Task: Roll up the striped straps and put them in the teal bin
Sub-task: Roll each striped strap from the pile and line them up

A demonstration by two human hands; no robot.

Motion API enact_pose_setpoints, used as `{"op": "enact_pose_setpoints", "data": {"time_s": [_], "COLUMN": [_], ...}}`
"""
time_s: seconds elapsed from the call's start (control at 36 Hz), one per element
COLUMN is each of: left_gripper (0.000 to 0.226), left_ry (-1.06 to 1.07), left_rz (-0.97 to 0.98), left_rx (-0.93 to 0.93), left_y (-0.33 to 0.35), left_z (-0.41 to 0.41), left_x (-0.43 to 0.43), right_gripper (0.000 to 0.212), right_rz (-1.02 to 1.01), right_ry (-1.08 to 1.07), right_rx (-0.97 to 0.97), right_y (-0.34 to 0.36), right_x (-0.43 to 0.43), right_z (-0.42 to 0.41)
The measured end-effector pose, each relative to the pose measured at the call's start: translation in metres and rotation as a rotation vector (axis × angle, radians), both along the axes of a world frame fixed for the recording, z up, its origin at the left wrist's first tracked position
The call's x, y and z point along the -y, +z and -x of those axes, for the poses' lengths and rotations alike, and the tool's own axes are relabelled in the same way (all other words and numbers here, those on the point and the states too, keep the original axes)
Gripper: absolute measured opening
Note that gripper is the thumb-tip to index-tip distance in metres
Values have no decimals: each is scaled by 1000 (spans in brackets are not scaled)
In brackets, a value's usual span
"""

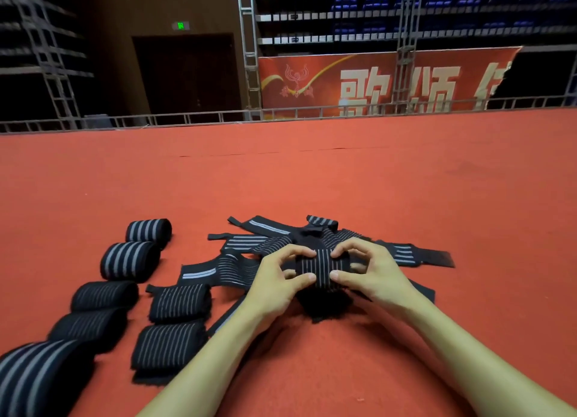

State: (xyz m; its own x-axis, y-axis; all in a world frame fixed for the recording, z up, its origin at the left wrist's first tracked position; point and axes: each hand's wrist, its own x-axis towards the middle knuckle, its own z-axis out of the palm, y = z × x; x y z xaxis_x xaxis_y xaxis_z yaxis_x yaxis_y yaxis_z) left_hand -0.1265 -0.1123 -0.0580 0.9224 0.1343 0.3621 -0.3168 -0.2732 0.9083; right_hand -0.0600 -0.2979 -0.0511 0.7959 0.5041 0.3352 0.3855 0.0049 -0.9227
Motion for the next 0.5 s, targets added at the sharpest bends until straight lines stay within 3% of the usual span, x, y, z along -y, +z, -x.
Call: {"op": "enact_pose_setpoints", "data": {"time_s": [0.5], "left_gripper": [31], "left_ry": [193], "left_rz": [-15], "left_rx": [-57], "left_y": [-3], "left_z": [169], "left_x": [-58], "right_gripper": [30], "right_rz": [112], "right_ry": [81], "right_rx": [123], "right_y": [-7], "right_x": [-70], "right_z": [137]}}
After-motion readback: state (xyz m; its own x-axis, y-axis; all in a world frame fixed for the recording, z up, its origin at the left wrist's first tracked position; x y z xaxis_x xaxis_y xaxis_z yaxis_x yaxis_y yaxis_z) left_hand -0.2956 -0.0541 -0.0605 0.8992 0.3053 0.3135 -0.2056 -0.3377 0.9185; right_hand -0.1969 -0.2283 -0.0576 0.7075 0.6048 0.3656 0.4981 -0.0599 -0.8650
